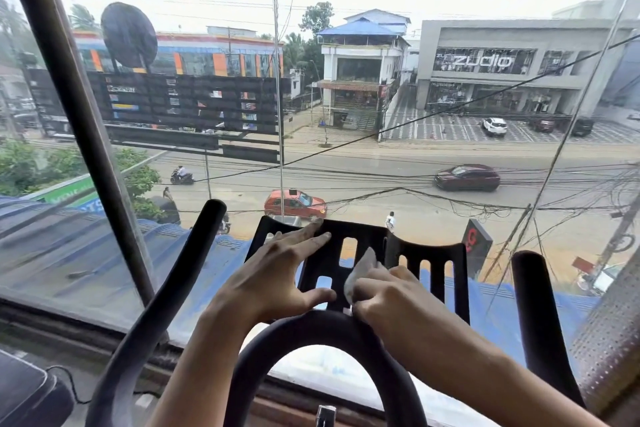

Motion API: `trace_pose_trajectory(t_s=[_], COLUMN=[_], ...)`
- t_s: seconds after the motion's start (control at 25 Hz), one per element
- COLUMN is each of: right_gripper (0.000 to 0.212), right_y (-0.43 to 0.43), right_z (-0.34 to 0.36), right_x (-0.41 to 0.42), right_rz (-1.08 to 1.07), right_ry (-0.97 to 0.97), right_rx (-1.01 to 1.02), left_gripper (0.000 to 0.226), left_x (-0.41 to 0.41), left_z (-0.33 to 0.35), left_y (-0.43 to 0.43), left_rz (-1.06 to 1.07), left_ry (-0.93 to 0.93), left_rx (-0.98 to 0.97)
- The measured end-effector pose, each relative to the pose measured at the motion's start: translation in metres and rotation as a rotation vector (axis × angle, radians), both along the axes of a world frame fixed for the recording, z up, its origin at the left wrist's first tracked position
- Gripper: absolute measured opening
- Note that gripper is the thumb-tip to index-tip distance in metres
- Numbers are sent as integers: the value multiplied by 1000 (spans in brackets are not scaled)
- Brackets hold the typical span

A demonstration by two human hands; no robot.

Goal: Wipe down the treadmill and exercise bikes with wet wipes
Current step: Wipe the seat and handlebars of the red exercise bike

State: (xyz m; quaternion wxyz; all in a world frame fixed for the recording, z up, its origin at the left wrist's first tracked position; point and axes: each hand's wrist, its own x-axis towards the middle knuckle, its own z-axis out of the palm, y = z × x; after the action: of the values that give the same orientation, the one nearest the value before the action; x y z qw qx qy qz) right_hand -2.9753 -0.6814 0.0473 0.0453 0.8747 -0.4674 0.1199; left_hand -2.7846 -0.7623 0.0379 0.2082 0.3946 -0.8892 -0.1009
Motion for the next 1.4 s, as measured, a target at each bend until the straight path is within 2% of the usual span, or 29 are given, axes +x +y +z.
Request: trace_pose_trajectory(t_s=[0.04,0.08,0.16,0.24,0.28,0.32,0.4,0.52,0.68,0.72,0.8,0.84,0.92,1.0,1.04,1.08,1.16,1.2,1.28,1.32,1.36,1.4], right_gripper=[19,18,15,16,18,18,23,21,16,19,29,25,12,34,35,29,8,18,31,35,36,35], right_y=[3,9,16,12,5,-5,-20,-12,28,29,23,18,5,8,13,24,37,42,37,27,17,6], right_z=[4,10,23,27,24,19,3,-18,1,10,24,27,26,21,22,28,22,19,23,19,17,13], right_x=[-5,-10,-25,-40,-46,-47,-44,-38,-34,-36,-41,-40,-36,-31,-28,-20,-14,-16,-19,-27,-35,-38], right_rz=[26,38,-24,-246,-357,-431,-464,-383,-268,-291,-421,-437,-526,-525,-480,-431,-341,-291,-300,-325,-361,-393], right_ry=[-50,-189,-488,-629,-579,-503,-390,-268,53,109,132,122,279,334,347,362,236,136,-18,-176,-322,-378], right_rx=[0,63,62,-157,-267,-296,-141,79,276,289,162,66,-12,14,30,132,157,139,265,259,147,10], left_gripper=[85,86,88,89,90,90,92,93,97,97,96,96,94,93,93,94,95,95,96,97,99,100], left_x=[0,-2,-9,-20,-26,-31,-38,-40,-39,-39,-40,-39,-39,-38,-38,-38,-38,-38,-37,-37,-37,-37], left_z=[0,0,2,1,0,-2,-8,-11,-12,-12,-13,-13,-12,-13,-13,-14,-14,-14,-14,-14,-14,-15], left_y=[1,1,3,6,7,7,7,3,1,1,1,1,2,2,2,2,2,2,2,1,1,0], left_rz=[2,-2,-40,-115,-148,-171,-187,-162,-171,-172,-173,-172,-173,-176,-175,-175,-174,-174,-178,-181,-185,-189], left_ry=[4,7,15,35,36,26,-19,-70,-70,-64,-61,-59,-52,-39,-34,-34,-42,-45,-48,-46,-40,-32], left_rx=[-9,-25,-55,-66,-68,-67,-57,-49,-53,-52,-54,-56,-55,-48,-48,-48,-50,-50,-52,-53,-56,-58])
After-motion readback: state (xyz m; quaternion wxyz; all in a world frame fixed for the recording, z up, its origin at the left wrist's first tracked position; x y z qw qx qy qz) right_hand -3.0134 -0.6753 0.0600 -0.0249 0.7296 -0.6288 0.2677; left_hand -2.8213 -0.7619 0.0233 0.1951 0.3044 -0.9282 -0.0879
